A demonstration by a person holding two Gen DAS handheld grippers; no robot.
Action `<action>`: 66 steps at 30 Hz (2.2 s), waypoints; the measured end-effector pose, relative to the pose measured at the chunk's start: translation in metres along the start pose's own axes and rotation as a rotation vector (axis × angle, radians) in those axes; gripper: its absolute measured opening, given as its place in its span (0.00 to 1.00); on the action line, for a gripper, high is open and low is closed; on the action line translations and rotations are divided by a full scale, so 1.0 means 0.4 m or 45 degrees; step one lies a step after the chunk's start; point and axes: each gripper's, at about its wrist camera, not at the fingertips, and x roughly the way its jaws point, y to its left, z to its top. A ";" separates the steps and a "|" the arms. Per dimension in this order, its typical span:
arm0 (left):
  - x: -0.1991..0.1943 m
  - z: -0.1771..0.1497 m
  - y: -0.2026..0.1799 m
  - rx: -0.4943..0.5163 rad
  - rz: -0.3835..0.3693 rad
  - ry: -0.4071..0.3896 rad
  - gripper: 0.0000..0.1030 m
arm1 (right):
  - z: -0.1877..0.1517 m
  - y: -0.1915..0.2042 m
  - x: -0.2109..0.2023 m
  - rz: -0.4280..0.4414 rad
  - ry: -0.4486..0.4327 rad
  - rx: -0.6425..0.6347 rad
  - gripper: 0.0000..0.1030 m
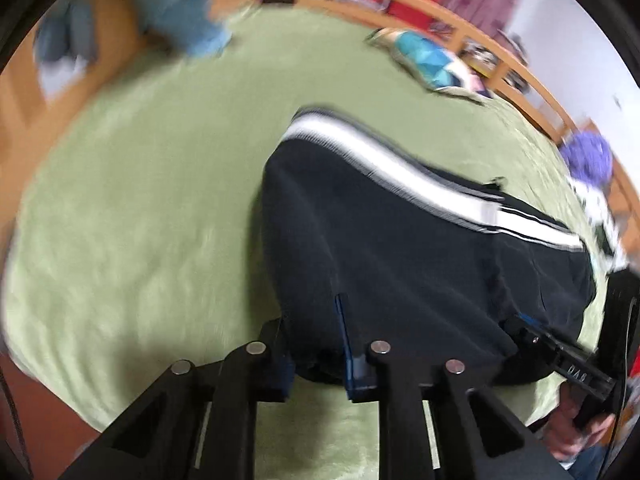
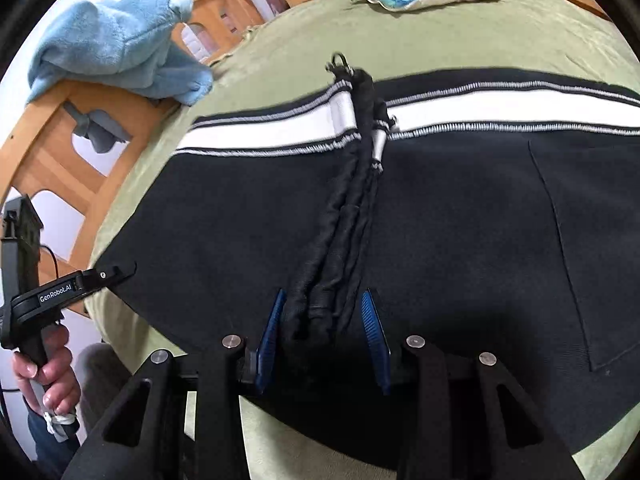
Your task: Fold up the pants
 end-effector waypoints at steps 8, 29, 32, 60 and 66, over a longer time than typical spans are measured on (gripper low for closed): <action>-0.158 0.045 -0.380 0.446 -0.049 -0.215 0.15 | -0.018 -0.094 -0.248 -0.199 -0.267 -0.045 0.39; -0.105 -0.111 -0.622 0.518 -0.380 0.049 0.59 | -0.061 -0.395 -0.354 0.030 -0.263 0.253 0.53; -0.146 -0.102 -0.566 0.459 -0.365 0.009 0.63 | -0.022 -0.370 -0.284 0.144 -0.212 0.288 0.53; 0.054 -0.057 -0.628 0.334 -0.316 0.163 0.63 | 0.143 -0.728 -0.417 -0.530 -0.163 0.173 0.05; 0.087 -0.054 -0.681 0.332 -0.345 0.203 0.63 | 0.104 -0.716 -0.434 -0.226 -0.293 0.257 0.45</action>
